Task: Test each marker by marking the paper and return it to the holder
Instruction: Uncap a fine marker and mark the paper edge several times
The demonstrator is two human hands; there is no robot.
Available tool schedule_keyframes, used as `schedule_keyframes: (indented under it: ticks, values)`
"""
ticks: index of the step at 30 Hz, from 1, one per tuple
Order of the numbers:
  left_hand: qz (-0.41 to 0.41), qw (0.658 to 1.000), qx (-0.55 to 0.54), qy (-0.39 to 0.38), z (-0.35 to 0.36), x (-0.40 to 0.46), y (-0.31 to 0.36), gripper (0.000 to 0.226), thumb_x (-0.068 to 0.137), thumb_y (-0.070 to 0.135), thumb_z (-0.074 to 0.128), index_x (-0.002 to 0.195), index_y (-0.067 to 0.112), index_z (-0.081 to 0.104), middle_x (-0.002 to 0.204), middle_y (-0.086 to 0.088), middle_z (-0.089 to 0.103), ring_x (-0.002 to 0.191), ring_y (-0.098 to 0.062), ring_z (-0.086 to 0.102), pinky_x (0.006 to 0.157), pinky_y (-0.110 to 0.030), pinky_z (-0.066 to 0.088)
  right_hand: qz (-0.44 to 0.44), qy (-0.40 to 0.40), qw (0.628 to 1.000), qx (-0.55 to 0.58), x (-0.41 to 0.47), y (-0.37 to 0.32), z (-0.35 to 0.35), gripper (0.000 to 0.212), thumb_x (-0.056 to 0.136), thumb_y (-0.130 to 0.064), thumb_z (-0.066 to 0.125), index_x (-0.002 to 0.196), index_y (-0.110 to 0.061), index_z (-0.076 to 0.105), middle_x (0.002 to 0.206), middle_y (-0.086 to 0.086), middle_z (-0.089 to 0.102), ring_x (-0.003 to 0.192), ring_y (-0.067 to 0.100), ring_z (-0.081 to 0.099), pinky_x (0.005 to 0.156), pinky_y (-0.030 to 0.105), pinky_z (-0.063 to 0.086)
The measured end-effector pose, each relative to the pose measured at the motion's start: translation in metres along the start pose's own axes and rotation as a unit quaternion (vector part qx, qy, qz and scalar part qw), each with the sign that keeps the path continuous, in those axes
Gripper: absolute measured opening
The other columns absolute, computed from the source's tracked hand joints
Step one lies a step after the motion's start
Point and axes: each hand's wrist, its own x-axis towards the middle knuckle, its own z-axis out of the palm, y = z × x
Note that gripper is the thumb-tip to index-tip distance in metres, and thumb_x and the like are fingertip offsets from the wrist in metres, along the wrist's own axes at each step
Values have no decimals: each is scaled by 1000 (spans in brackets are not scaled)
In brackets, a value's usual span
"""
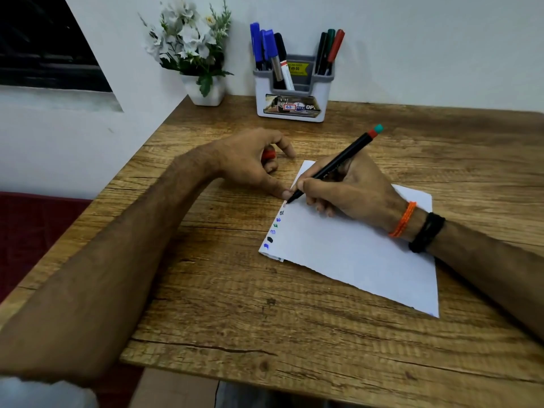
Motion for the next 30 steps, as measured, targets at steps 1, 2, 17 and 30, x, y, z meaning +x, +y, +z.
schedule_keyframes:
  ticks: [1, 2, 17, 30]
  values:
    - [0, 1000, 1, 0, 0, 0, 0, 80, 47, 49, 80, 119, 25, 54, 67, 6, 56, 59, -5, 50, 64, -25, 39, -1, 1, 1000, 1, 0, 0, 0, 9, 87, 3, 65, 82, 9, 70, 58, 7, 65, 44, 11, 57, 42, 20, 44]
    - [0, 1000, 2, 0, 0, 1, -1, 79, 48, 48, 81, 119, 25, 54, 67, 7, 56, 59, -5, 50, 64, -25, 39, -2, -3, 1000, -1, -1, -1, 0, 9, 87, 3, 65, 83, 10, 70, 59, 8, 65, 44, 11, 56, 42, 20, 44]
    - [-4, 1000, 5, -6, 0, -1, 2, 84, 44, 53, 76, 120, 24, 53, 70, 5, 56, 61, -6, 51, 67, -26, 39, -5, -8, 1000, -3, -1, -1, -1, 8, 87, 4, 65, 82, 8, 70, 59, 8, 65, 44, 10, 56, 42, 20, 45]
    - [-15, 1000, -13, 11, -2, -2, 0, 69, 58, 44, 83, 118, 26, 54, 68, 8, 59, 60, -4, 53, 65, -25, 43, 14, 54, 987, 149, 8, 4, -7, 9, 89, 0, 62, 86, 8, 67, 59, 4, 63, 46, 9, 53, 42, 17, 41]
